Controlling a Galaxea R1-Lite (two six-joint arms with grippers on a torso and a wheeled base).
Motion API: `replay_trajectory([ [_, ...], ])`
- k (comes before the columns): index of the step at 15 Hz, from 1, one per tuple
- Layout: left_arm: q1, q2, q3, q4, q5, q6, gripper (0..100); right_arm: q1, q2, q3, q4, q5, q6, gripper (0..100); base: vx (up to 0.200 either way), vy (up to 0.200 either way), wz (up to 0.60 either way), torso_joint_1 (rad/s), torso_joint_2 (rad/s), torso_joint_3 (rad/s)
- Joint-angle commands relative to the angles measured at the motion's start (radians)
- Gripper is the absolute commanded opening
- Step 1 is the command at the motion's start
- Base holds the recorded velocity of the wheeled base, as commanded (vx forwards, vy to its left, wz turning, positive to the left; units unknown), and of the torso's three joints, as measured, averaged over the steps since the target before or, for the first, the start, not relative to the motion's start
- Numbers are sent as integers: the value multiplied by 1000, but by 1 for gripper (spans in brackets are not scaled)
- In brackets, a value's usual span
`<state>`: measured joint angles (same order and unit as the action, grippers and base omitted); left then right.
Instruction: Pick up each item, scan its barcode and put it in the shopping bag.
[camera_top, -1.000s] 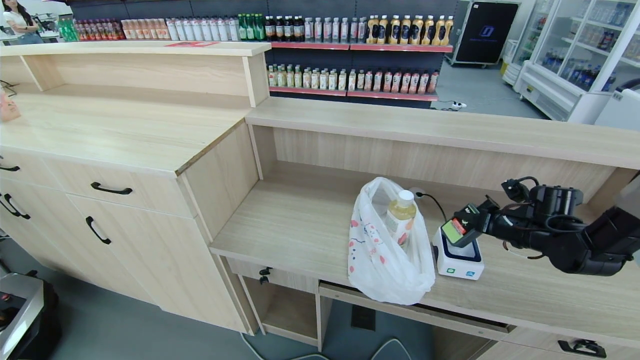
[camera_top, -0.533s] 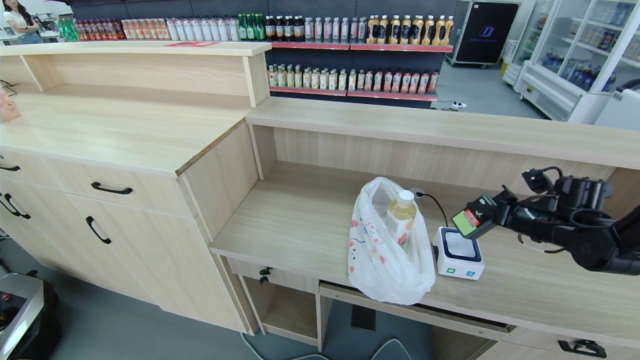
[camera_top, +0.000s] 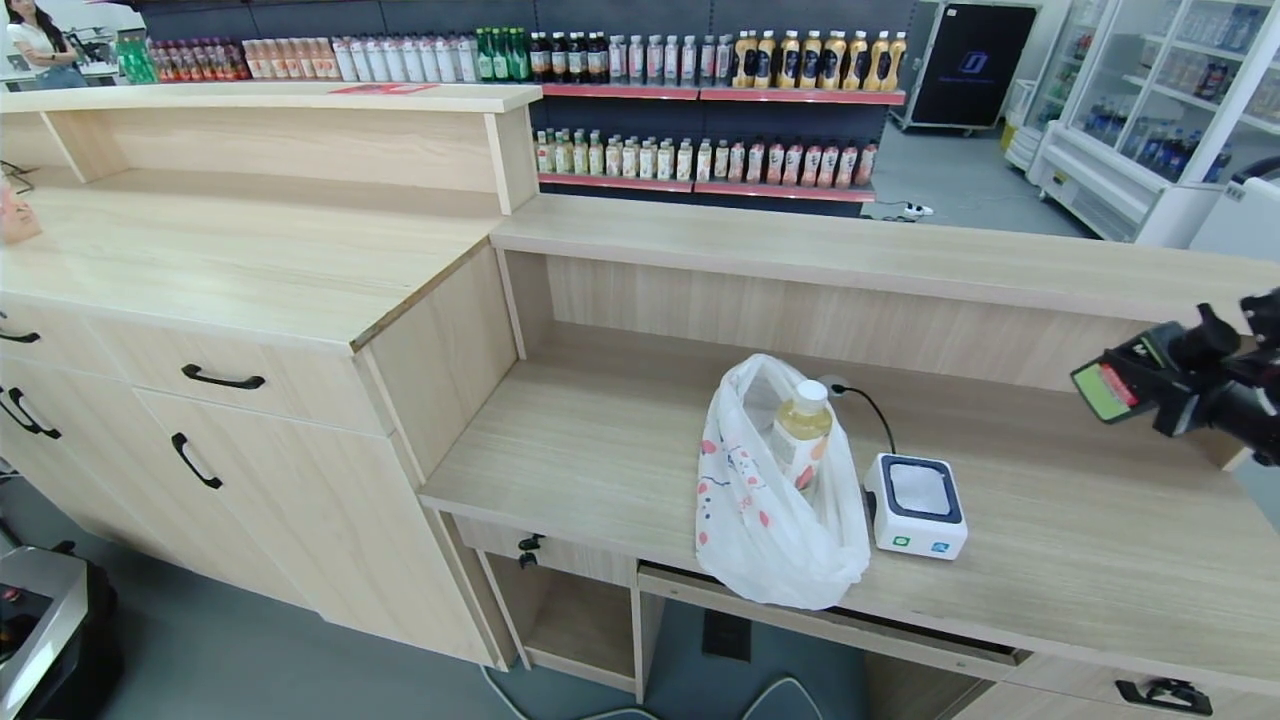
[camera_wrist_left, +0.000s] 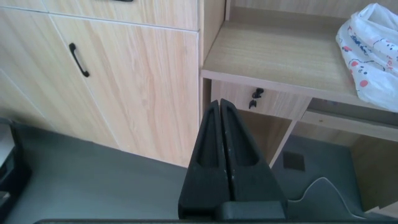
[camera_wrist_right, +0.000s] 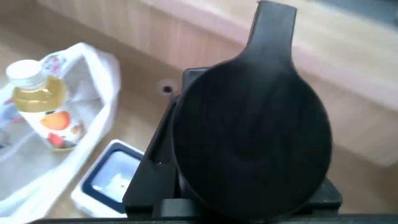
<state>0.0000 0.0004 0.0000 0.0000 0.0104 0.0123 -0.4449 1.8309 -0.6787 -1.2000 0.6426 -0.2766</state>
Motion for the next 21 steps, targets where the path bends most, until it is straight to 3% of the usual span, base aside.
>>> replay_trajectory([
  [1, 0, 0, 0, 0, 0, 0, 0, -100, -104, 252, -303, -4, -36, 0, 0, 0, 0, 0, 0, 0],
  [2, 0, 0, 0, 0, 0, 0, 0, -109, -90, 298, -371, -4, -52, 0, 0, 0, 0, 0, 0, 0],
  [5, 0, 0, 0, 0, 0, 0, 0, -135, -104, 271, -371, -7, -164, 0, 0, 0, 0, 0, 0, 0],
  [7, 0, 0, 0, 0, 0, 0, 0, -138, -116, 271, -371, -29, -165, 0, 0, 0, 0, 0, 0, 0],
  [10, 0, 0, 0, 0, 0, 0, 0, -141, -133, 272, -289, -93, -217, 0, 0, 0, 400, 3, 5, 0],
  [12, 0, 0, 0, 0, 0, 0, 0, -75, -196, 242, -151, -277, -200, 0, 0, 0, 600, 5, 7, 0],
  [14, 0, 0, 0, 0, 0, 0, 0, 61, -285, 166, 117, -492, -125, 0, 0, 0, 600, -2, -2, 5],
  [15, 0, 0, 0, 0, 0, 0, 0, 92, -308, 163, 174, -506, -116, 0, 0, 0, 0, 0, 0, 0],
  [17, 0, 0, 0, 0, 0, 0, 0, 229, -395, 199, 370, -437, -58, 0, 0, 0, 0, 0, 0, 0],
  [20, 0, 0, 0, 0, 0, 0, 0, 327, -423, 255, 378, -165, -76, 0, 0, 0, 0, 0, 0, 0],
  [21, 0, 0, 0, 0, 0, 0, 0, 334, -423, 280, 384, -119, -101, 0, 0, 0, 0, 0, 0, 0],
])
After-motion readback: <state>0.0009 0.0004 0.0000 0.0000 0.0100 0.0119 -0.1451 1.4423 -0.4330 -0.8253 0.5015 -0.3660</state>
